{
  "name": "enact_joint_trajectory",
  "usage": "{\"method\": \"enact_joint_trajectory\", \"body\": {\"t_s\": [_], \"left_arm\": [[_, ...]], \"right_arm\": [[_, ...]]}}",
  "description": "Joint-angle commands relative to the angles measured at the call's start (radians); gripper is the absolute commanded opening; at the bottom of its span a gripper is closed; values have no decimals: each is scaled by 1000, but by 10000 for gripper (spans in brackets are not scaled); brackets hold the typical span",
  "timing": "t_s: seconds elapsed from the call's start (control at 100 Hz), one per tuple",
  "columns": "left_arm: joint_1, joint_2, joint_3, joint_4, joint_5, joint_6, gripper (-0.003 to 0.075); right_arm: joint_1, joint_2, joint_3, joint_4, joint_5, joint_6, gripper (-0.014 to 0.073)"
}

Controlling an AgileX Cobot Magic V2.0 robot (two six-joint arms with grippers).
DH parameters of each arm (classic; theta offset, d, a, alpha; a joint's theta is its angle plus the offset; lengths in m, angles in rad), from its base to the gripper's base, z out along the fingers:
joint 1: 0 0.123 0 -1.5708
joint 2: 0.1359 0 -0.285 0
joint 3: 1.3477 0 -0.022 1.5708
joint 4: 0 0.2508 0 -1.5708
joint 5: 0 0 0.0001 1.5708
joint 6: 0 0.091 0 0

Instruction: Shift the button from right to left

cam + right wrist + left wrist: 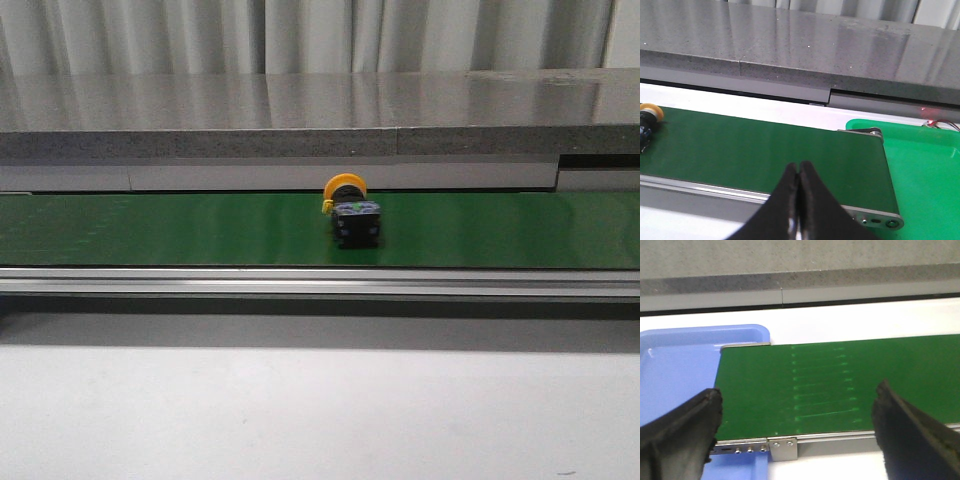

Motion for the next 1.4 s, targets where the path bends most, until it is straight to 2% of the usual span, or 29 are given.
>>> {"method": "enact_joint_trajectory", "body": {"t_s": [0.0, 0.24, 0.35, 0.5, 0.64, 0.76, 0.94, 1.39], "left_arm": [[-33, 90, -110, -34, -5, -1, 596], [-154, 371, -365, -59, 183, -9, 596], [-216, 495, -490, -59, 274, -53, 596], [-280, 632, -632, -37, 357, -182, 596], [-324, 729, -734, 79, 457, -364, 596], [-352, 794, -803, 110, 542, -466, 596], [-376, 885, -893, 112, 613, -494, 596], [-374, 982, -905, 97, 601, -523, 596]], "right_arm": [[-2, 9, -26, 5, -90, -1, -68], [-2, 9, -26, 5, -90, -1, -68], [-2, 9, -26, 5, -90, -1, -68], [-2, 9, -26, 5, -90, -1, -68], [-2, 9, -26, 5, -90, -1, -68], [-2, 9, -26, 5, -90, -1, -68], [-2, 9, -26, 5, -90, -1, -68], [-2, 9, -26, 5, -90, -1, -68]]}}
